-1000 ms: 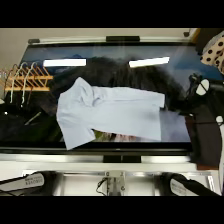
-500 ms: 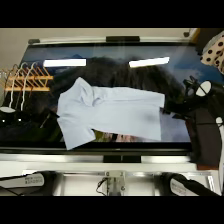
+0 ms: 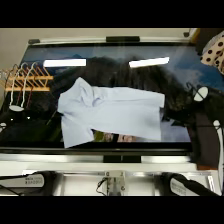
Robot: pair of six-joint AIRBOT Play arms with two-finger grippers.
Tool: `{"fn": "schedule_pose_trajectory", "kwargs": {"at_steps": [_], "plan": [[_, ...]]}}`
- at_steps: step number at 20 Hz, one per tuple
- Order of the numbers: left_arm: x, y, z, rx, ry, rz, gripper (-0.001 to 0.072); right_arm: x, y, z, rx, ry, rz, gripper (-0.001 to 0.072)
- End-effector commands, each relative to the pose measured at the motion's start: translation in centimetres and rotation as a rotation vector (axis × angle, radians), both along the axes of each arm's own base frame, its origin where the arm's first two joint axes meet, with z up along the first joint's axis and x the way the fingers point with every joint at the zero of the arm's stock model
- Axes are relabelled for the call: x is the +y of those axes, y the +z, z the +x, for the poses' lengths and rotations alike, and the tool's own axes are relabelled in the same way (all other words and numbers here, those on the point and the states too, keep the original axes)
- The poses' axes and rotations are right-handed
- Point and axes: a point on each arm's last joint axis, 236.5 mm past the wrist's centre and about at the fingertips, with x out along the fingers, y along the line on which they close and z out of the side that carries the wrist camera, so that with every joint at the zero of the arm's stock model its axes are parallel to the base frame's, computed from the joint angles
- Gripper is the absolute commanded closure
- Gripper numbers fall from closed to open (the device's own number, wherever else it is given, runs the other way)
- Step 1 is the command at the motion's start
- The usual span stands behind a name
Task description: Fold the shirts.
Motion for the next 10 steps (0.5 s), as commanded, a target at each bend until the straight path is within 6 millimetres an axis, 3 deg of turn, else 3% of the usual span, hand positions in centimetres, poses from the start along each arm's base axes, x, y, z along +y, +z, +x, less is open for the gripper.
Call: {"fn": "schedule_pose_trajectory", "kwargs": {"at_steps": [1,5,10], "plan": [[-0.2,-0.1,-1.1,0.013,-0.07,0.027,0.0667,0.8,-3.5,-4.8,0.143,-0.066,0.111,0.0125],[-1.1,0.5,-2.0,0.02,-0.128,-0.003,0.0667,1.1,-6.8,-7.3,0.175,-0.099,0.118,0.0125],[-1.4,1.1,-2.2,0.018,-0.139,-0.01,0.0667,2.7,-7.8,-3.7,0.027,-0.211,0.188,0.0126]]}}
